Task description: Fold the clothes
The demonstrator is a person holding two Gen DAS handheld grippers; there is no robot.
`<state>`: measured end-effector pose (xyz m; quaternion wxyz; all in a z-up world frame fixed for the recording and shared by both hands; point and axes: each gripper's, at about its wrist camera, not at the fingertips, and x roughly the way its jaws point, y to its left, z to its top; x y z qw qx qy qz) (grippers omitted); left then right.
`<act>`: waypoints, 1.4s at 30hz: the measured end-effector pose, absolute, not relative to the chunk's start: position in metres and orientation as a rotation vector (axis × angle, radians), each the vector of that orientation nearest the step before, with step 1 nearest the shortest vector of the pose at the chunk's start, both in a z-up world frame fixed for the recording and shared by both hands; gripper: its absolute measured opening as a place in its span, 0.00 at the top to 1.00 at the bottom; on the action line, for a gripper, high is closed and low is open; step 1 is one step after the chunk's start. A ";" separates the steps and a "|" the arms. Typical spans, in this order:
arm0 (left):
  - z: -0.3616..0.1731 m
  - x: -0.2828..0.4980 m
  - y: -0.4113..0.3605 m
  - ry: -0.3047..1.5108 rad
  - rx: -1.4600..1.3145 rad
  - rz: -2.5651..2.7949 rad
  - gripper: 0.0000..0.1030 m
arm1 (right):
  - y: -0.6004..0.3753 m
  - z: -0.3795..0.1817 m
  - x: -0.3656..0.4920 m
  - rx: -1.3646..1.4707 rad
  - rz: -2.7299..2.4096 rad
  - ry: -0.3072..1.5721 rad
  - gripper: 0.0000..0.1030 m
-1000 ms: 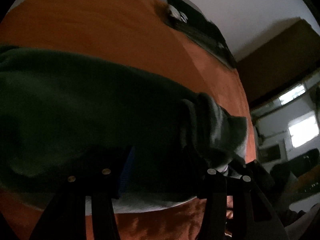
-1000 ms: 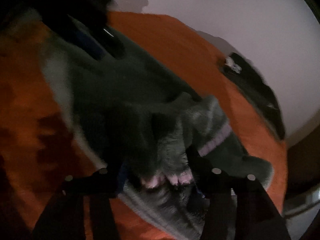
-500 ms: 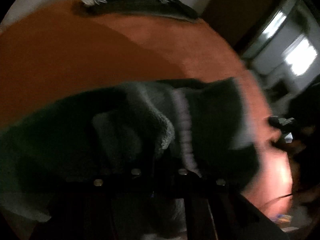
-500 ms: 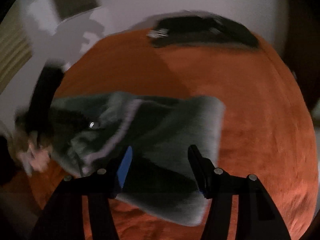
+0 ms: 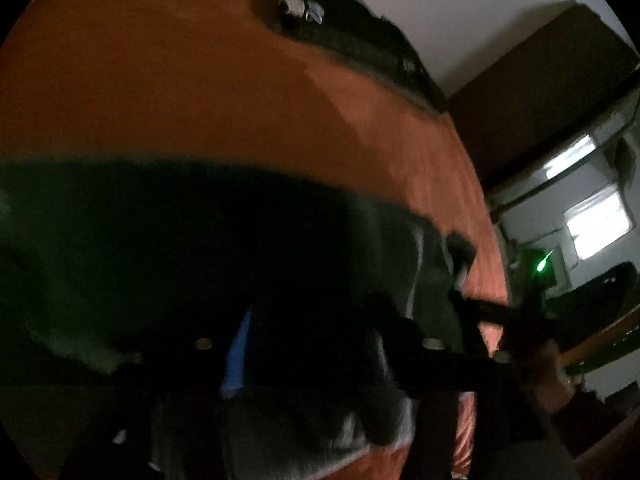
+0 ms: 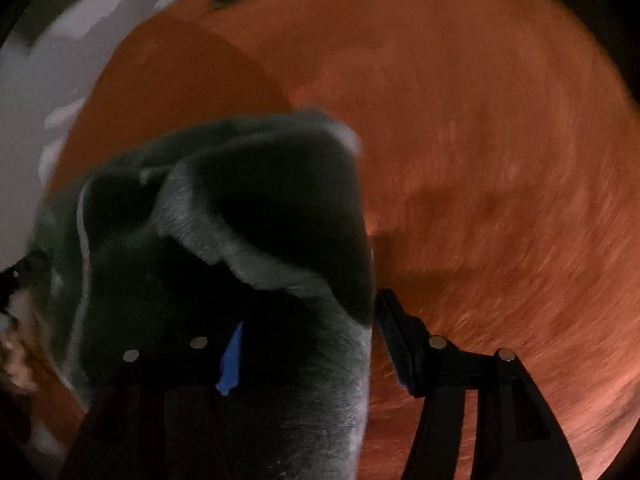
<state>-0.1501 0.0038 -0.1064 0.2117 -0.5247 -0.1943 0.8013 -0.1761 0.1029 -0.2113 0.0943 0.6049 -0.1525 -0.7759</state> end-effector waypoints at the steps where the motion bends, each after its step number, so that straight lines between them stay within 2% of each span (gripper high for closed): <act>1: -0.109 -0.162 0.010 -0.529 -1.501 2.172 0.27 | 0.110 -0.209 -0.177 1.790 -2.281 -0.504 0.43; 3: -0.115 -0.186 0.024 -0.500 -1.583 2.064 0.27 | 0.123 -0.198 -0.179 1.748 -2.274 -0.565 0.41; 7: -0.140 -0.204 0.082 -0.171 -1.696 2.016 0.27 | 0.149 -0.176 -0.197 1.666 -2.303 -0.641 0.41; 8: -0.144 -0.202 0.088 -0.169 -1.697 2.040 0.27 | 0.151 -0.171 -0.205 1.657 -2.300 -0.633 0.41; 9: -0.148 -0.199 0.093 -0.171 -1.693 2.066 0.42 | 0.152 -0.165 -0.214 1.644 -2.290 -0.618 0.41; 10: -0.143 -0.193 0.091 -0.220 -1.633 2.108 0.72 | 0.151 -0.158 -0.225 1.640 -2.278 -0.591 0.41; 12: -0.128 -0.174 0.083 -0.267 -1.549 2.156 0.75 | 0.147 -0.143 -0.251 1.685 -2.248 -0.491 0.41; 16: -0.108 -0.134 0.071 -0.232 -1.419 2.245 0.76 | 0.127 -0.134 -0.293 1.924 -2.134 -0.301 0.41; 20: -0.118 -0.130 0.061 -0.256 -1.459 2.234 0.75 | 0.094 -0.167 -0.324 2.188 -1.869 -0.035 0.41; 21: -0.118 -0.130 0.062 -0.270 -1.453 2.234 0.75 | 0.086 -0.178 -0.327 2.244 -1.810 0.044 0.48; 22: -0.118 -0.131 0.063 -0.284 -1.446 2.233 0.75 | 0.082 -0.185 -0.328 2.280 -1.775 0.112 0.59; 23: -0.118 -0.132 0.063 -0.296 -1.439 2.233 0.75 | 0.081 -0.187 -0.329 2.296 -1.775 0.152 0.84; 28: -0.117 -0.136 0.071 -0.257 -1.422 2.256 0.76 | 0.136 -0.147 -0.344 2.228 -2.233 0.217 0.86; 30: -0.119 -0.141 0.071 -0.259 -1.425 2.256 0.75 | 0.165 -0.140 -0.346 2.218 -2.262 0.005 0.86; 32: -0.119 -0.149 0.075 -0.250 -1.420 2.247 0.75 | 0.161 -0.131 -0.342 2.101 -2.184 -0.128 0.86; 34: -0.116 -0.156 0.076 -0.232 -1.409 2.246 0.75 | 0.134 -0.129 -0.335 2.037 -2.024 -0.106 0.82; 37: -0.119 -0.169 0.076 -0.239 -1.429 2.248 0.75 | 0.105 -0.156 -0.325 2.176 -1.797 0.047 0.81; 39: -0.129 -0.177 0.072 -0.280 -1.493 2.226 0.75 | 0.116 -0.177 -0.325 2.291 -1.825 0.161 0.84; 41: -0.143 -0.177 0.069 -0.301 -1.555 2.204 0.72 | 0.142 -0.178 -0.328 2.314 -1.929 0.114 0.76; 42: -0.146 -0.175 0.067 -0.311 -1.563 2.200 0.67 | 0.153 -0.170 -0.328 2.285 -2.013 0.108 0.76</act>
